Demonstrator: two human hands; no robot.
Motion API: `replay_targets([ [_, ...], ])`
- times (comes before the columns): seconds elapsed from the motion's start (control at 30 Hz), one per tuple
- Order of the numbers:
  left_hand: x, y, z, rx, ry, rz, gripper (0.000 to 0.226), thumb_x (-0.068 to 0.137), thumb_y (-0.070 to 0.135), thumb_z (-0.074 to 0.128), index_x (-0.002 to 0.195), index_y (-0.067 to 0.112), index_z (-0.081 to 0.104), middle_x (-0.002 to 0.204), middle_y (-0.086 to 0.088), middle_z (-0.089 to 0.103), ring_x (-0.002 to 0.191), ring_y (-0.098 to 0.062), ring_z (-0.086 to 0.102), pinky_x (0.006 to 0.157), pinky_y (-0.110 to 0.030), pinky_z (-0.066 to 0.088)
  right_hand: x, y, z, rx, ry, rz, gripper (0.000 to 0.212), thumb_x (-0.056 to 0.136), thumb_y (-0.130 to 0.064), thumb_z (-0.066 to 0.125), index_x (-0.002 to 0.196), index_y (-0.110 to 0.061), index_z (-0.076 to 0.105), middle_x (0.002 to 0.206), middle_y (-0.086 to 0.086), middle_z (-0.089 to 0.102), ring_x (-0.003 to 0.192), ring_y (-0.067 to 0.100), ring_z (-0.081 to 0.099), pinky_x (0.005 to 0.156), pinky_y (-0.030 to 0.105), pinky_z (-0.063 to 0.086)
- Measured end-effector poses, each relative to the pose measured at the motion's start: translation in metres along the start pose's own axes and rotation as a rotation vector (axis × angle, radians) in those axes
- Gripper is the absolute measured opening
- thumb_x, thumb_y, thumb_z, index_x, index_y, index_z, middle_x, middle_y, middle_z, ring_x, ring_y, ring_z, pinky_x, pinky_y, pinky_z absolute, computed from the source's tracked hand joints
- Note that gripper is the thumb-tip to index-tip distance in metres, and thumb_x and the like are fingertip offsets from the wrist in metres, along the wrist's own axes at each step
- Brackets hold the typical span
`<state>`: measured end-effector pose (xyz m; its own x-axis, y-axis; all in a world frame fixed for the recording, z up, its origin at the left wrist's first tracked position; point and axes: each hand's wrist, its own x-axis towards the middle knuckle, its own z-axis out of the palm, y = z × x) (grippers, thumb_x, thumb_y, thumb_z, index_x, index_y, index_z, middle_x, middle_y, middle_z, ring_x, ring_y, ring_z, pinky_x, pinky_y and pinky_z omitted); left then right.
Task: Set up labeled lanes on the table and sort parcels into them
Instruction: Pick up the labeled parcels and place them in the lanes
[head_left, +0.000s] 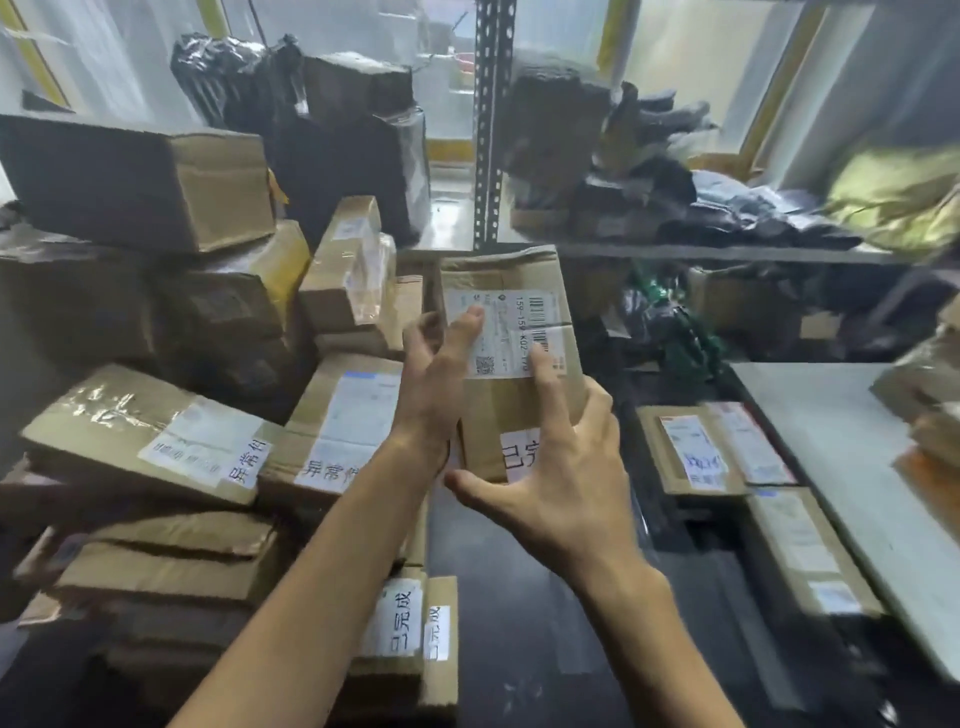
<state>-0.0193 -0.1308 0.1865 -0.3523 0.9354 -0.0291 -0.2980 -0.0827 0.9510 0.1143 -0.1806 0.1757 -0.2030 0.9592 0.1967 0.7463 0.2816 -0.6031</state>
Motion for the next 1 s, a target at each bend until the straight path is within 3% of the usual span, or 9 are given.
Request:
replay_targets([
  [0.13, 0.001, -0.027, 0.050, 0.053, -0.144, -0.036, 0.073, 0.089, 0.051, 0.064, 0.146, 0.013, 0.040, 0.124, -0.013, 0.071, 0.110, -0.028, 0.071, 0.096, -0.052, 0.057, -0.004, 0.047, -0.034, -0.030, 0.068, 0.081, 0.120, 0.055, -0.074, 0.064, 0.157, -0.045, 0.007, 0.141, 0.009, 0.030, 0.126, 0.030, 0.040, 0.099, 0.044, 0.050],
  [0.27, -0.004, -0.056, 0.127, 0.177, -0.233, -0.014, 0.065, 0.090, 0.053, 0.046, 0.143, 0.014, 0.047, 0.124, -0.009, 0.071, 0.105, -0.023, 0.072, 0.071, -0.030, 0.058, -0.014, 0.113, -0.081, -0.062, 0.103, 0.187, 0.120, 0.060, -0.069, 0.072, 0.157, -0.044, 0.005, 0.134, 0.008, 0.032, 0.123, 0.029, 0.041, 0.096, 0.040, 0.048],
  [0.43, -0.026, -0.103, 0.234, 0.224, -0.319, -0.048, 0.041, 0.105, 0.036, 0.034, 0.135, 0.019, 0.057, 0.116, -0.001, 0.075, 0.112, -0.023, 0.069, 0.094, -0.044, 0.052, -0.030, 0.205, -0.156, -0.115, 0.123, 0.300, 0.120, 0.064, -0.070, 0.072, 0.156, -0.047, -0.002, 0.141, 0.007, 0.027, 0.131, 0.030, 0.038, 0.100, 0.041, 0.047],
  [0.6, -0.051, -0.138, 0.323, 0.264, -0.377, -0.102, 0.047, 0.090, 0.041, 0.044, 0.130, 0.022, 0.057, 0.119, 0.000, 0.072, 0.115, -0.018, 0.065, 0.098, -0.041, 0.050, -0.036, 0.278, -0.212, -0.140, 0.150, 0.380, 0.117, 0.068, -0.073, 0.069, 0.157, -0.044, -0.001, 0.136, 0.006, 0.028, 0.128, 0.027, 0.039, 0.097, 0.040, 0.048],
  [0.7, -0.052, -0.157, 0.360, 0.289, -0.432, -0.114, 0.034, 0.103, 0.026, 0.043, 0.134, 0.017, 0.053, 0.126, -0.002, 0.068, 0.118, -0.016, 0.063, 0.103, -0.043, 0.049, -0.028, 0.316, -0.227, -0.144, 0.139, 0.415, 0.117, 0.069, -0.072, 0.070, 0.158, -0.043, 0.000, 0.136, 0.006, 0.028, 0.128, 0.028, 0.038, 0.097, 0.040, 0.048],
  [0.83, -0.031, -0.188, 0.386, 0.352, -0.371, -0.116, 0.046, 0.088, 0.036, 0.047, 0.130, 0.020, 0.055, 0.130, -0.002, 0.065, 0.119, -0.016, 0.061, 0.103, -0.044, 0.047, -0.002, 0.360, -0.226, -0.127, 0.083, 0.448, 0.116, 0.069, -0.073, 0.069, 0.157, -0.044, -0.001, 0.136, 0.007, 0.028, 0.127, 0.029, 0.039, 0.097, 0.041, 0.048],
  [1.0, 0.018, -0.234, 0.401, 0.375, -0.325, -0.212, 0.044, 0.092, 0.028, 0.049, 0.134, 0.015, 0.052, 0.126, -0.003, 0.066, 0.116, -0.015, 0.062, 0.097, -0.038, 0.050, 0.050, 0.407, -0.199, -0.136, -0.040, 0.451, 0.115, 0.072, -0.074, 0.067, 0.158, -0.042, -0.003, 0.138, 0.010, 0.030, 0.125, 0.029, 0.041, 0.095, 0.039, 0.048],
])
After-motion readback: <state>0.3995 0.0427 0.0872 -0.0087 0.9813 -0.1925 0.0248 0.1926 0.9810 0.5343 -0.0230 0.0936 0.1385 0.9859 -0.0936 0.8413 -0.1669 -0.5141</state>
